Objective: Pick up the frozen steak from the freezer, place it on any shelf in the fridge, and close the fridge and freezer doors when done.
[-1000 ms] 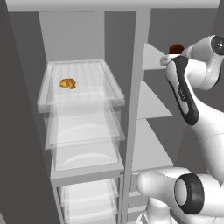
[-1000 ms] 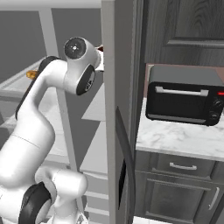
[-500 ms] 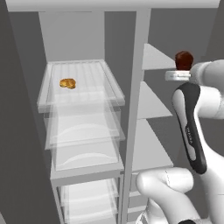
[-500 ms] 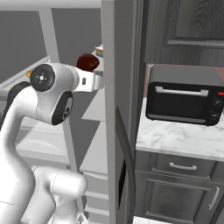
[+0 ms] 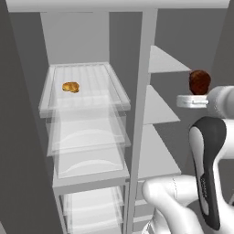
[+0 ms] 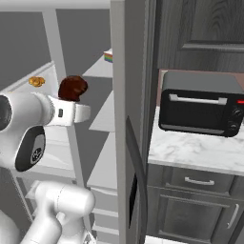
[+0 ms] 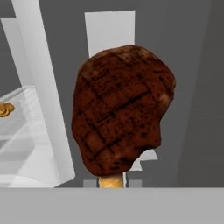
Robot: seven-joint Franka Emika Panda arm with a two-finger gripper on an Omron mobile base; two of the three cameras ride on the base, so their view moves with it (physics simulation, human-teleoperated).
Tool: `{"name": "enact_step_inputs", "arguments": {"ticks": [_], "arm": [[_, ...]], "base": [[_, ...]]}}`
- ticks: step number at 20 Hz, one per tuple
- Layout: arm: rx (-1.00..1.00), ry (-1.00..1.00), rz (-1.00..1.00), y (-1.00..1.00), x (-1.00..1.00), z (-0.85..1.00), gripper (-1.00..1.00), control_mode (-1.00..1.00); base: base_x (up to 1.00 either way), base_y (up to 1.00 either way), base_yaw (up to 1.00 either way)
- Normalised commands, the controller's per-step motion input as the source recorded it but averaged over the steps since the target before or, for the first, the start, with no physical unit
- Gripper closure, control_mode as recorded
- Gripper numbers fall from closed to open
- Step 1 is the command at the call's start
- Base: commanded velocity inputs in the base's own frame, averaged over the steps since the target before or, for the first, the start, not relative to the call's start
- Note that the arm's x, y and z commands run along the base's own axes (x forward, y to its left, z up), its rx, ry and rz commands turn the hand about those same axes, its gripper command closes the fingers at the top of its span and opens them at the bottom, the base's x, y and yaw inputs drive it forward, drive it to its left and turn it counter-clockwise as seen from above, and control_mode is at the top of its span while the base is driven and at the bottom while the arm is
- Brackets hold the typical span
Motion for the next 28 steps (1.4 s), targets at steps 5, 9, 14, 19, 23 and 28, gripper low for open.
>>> {"name": "enact_step_inputs", "arguments": {"ticks": [5,9,14,19,23,28], "arm": [[0.00,0.26,0.00,0.50,-1.00,0.00,1.00,-1.00],[0.00,0.31,0.00,0.87,-0.93,0.00,1.00,-1.00],[0.00,0.10,0.06,1.00,-0.08,0.00,1.00,-1.00],[0.00,0.00,0.13,0.96,0.47,0.00,1.00,-1.00],[0.00,0.00,0.13,0.52,0.91,-0.01,1.00,-1.00],[-0.01,0.00,0.01,0.08,0.95,-0.20,1.00,-1.00]], "base": [[0.00,0.00,0.00],[0.00,0.00,0.00],[0.00,0.00,0.00],[0.00,0.00,0.00],[0.00,0.00,0.00],[0.00,0.00,0.00]]}}
